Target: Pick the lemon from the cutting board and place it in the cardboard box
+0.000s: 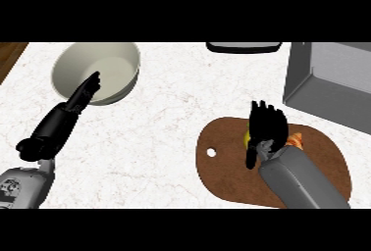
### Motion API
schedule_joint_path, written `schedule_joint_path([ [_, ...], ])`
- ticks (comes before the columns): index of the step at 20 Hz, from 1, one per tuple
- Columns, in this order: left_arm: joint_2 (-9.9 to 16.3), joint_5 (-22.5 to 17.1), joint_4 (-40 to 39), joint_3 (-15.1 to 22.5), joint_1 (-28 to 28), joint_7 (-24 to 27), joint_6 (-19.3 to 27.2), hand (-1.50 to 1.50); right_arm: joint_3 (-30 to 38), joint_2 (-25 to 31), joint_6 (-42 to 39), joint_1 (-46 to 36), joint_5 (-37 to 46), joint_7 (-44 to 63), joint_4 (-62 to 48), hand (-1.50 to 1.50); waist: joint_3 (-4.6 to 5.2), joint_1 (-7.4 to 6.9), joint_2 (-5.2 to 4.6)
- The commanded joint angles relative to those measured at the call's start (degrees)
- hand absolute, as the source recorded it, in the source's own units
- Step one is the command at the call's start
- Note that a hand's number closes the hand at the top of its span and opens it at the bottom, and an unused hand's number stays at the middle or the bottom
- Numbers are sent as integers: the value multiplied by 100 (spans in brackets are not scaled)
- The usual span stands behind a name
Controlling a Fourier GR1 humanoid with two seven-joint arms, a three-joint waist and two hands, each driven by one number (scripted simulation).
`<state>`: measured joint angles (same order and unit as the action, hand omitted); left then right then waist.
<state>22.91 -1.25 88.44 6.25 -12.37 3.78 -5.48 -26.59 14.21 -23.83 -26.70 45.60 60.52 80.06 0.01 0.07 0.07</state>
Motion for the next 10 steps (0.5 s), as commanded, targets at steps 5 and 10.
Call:
schedule_joint_path([
  [5, -236, 194, -248, -232, -183, 89, -264, 0, 264, -92, -162, 5, 550, -663, -514, 150, -1, -22, -10],
  [10, -450, 535, 194, 2, 486, 225, -12, 0, 61, -41, 264, -126, 1203, -1028, -681, 150, -2, -60, -6],
])
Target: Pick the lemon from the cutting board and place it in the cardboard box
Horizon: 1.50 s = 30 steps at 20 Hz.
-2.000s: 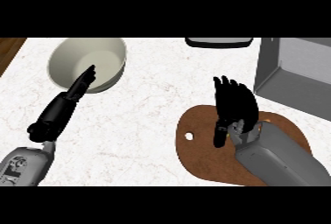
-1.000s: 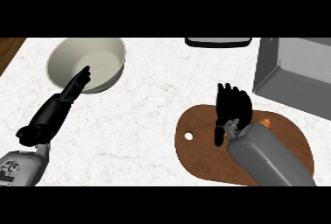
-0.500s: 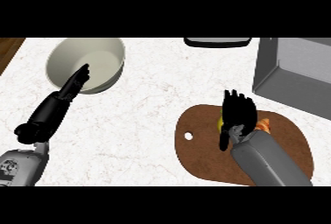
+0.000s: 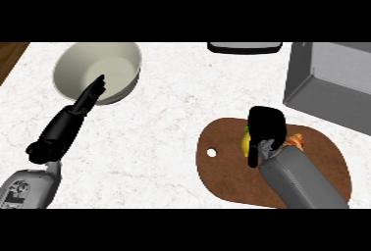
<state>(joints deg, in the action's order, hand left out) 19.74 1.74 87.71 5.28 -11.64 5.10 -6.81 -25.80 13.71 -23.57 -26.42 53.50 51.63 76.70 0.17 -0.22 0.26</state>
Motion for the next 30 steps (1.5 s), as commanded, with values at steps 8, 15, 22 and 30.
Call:
schedule_joint_path([
  [8, -11, 47, -27, -192, -39, 10, -255, 0, -554, 387, 492, -23, 323, -2083, 378, 150, -24, -34, -48],
  [15, 8, 73, 82, -214, -17, -15, -211, 0, -669, 1004, 891, -173, -866, -5422, 1564, 150, -46, -61, -38],
  [22, -45, -14, 343, -296, 77, -371, -196, 0, 785, 2399, 1590, 296, -1628, -7552, 1984, 150, -28, 63, -12],
  [30, -52, 121, 377, -245, 46, -327, -240, 0, 2733, 2162, 918, -216, -3168, -6068, 1507, 150, -17, 39, -9],
])
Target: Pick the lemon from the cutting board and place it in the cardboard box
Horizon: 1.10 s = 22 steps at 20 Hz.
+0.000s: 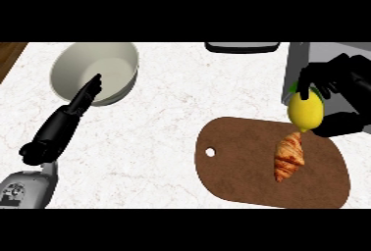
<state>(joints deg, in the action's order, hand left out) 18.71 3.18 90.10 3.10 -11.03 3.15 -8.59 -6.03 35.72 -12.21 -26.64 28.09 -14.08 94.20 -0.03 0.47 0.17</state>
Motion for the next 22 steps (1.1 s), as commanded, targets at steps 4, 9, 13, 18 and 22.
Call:
schedule_joint_path([
  [4, 22, -116, 152, -53, -178, -245, -186, 0, 1175, 116, -136, -989, -438, 678, -1492, 150, 2, -149, -36],
  [9, -151, 169, -314, 18, -371, 150, -56, 0, 1531, 306, 94, -1810, -251, 260, -3202, 150, 2, -188, -79],
  [13, -388, 338, -18, 246, -305, -206, 124, 0, 1403, 659, 462, -2317, 391, -381, -4353, 150, -3, -269, -91],
  [18, -257, 147, -212, 62, -454, 66, -123, 0, 977, 958, 109, -2819, 962, -660, -5663, 150, -3, -423, -151],
  [22, -276, 180, -305, 119, -522, 122, -181, 0, 612, 1231, -501, -2769, 1291, -1078, -6339, 150, -6, -438, -185],
])
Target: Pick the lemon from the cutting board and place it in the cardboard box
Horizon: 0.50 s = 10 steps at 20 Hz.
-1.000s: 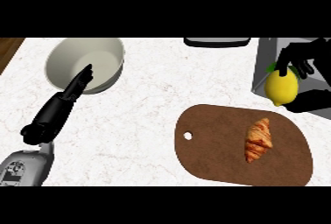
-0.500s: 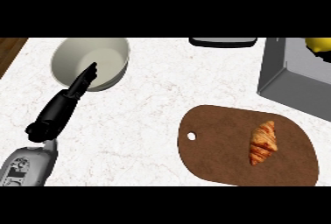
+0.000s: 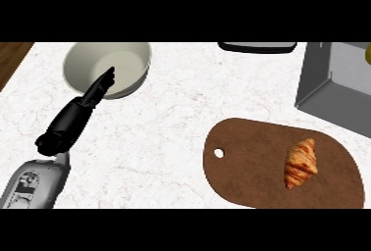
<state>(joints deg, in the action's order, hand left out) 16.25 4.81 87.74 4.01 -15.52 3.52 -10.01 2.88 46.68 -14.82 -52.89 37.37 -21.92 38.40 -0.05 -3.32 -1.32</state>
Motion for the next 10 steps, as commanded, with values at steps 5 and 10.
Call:
schedule_joint_path([
  [5, -76, 70, -9, 98, -22, 70, -43, 0, -587, 401, -318, -241, 819, -1102, -1524, 150, -15, -108, -68],
  [10, 76, -98, -14, -140, -132, 1, -169, 0, -914, 484, -890, -466, 1172, -1578, -2079, -150, -14, -111, -39],
])
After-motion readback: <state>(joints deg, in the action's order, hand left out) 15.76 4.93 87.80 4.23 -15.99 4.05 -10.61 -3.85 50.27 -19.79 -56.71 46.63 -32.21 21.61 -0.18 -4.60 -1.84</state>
